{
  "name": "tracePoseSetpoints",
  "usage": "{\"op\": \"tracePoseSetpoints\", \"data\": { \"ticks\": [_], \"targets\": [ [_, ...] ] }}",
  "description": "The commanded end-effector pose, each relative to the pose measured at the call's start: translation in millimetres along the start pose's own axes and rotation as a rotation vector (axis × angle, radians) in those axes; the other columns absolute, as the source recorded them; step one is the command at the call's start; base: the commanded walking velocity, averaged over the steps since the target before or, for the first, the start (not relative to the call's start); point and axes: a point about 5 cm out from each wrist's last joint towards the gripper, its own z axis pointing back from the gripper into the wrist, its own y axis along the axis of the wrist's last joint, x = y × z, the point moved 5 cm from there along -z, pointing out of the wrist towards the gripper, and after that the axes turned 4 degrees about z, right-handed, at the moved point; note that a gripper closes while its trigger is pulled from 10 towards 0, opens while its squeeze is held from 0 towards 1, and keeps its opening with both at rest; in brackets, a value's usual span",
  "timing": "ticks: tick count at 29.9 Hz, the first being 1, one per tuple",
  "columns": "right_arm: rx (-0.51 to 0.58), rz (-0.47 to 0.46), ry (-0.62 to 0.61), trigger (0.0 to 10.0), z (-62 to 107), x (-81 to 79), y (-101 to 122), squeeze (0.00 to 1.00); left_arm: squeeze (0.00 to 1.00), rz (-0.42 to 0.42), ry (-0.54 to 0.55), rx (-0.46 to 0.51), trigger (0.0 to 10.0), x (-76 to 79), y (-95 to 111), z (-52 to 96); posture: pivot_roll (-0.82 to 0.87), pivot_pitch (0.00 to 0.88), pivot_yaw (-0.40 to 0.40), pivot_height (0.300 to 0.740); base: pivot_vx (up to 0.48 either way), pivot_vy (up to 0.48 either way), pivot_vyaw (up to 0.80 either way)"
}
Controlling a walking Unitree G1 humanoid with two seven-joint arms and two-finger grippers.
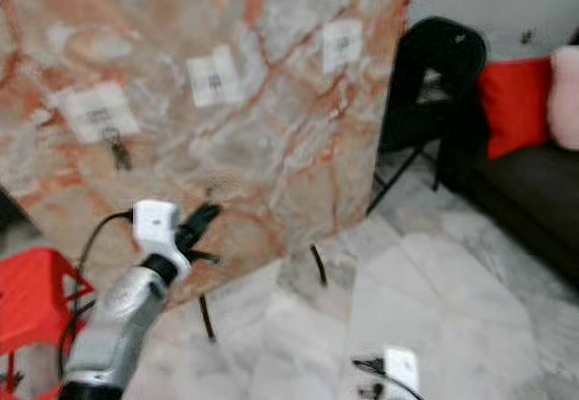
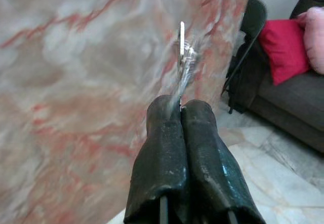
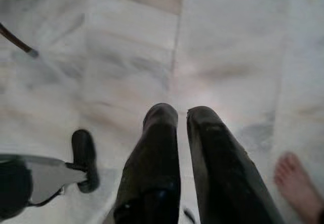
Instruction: Hang keys on a hook
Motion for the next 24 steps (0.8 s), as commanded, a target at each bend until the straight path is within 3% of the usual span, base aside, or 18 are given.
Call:
{"op": "tracePoseSetpoints", "data": {
  "ticks": [1,20,24],
  "targets": [
    [-0.03,0.002,-0.023,10.0,2.3,10.4,-11.0,0.0,0.0,0.005,-0.026,0.013,10.0,8.6,4.8,-3.2,-0.05,0.0,0.03,0.734,0.319,0.0,0.0],
    [-0.03,0.005,-0.021,10.0,2.1,9.6,-10.3,0.0,0.0,-0.014,-0.019,0.014,10.0,2.3,8.4,-3.3,-0.05,0.0,0.033,0.734,0.318,0.0,0.0],
    [-0.029,0.005,-0.021,10.0,2.1,9.4,-10.1,0.0,0.0,-0.015,-0.023,0.018,10.0,2.6,9.6,-3.5,-0.05,0.0,0.033,0.734,0.0,0.0,0.0]
  ]
}}
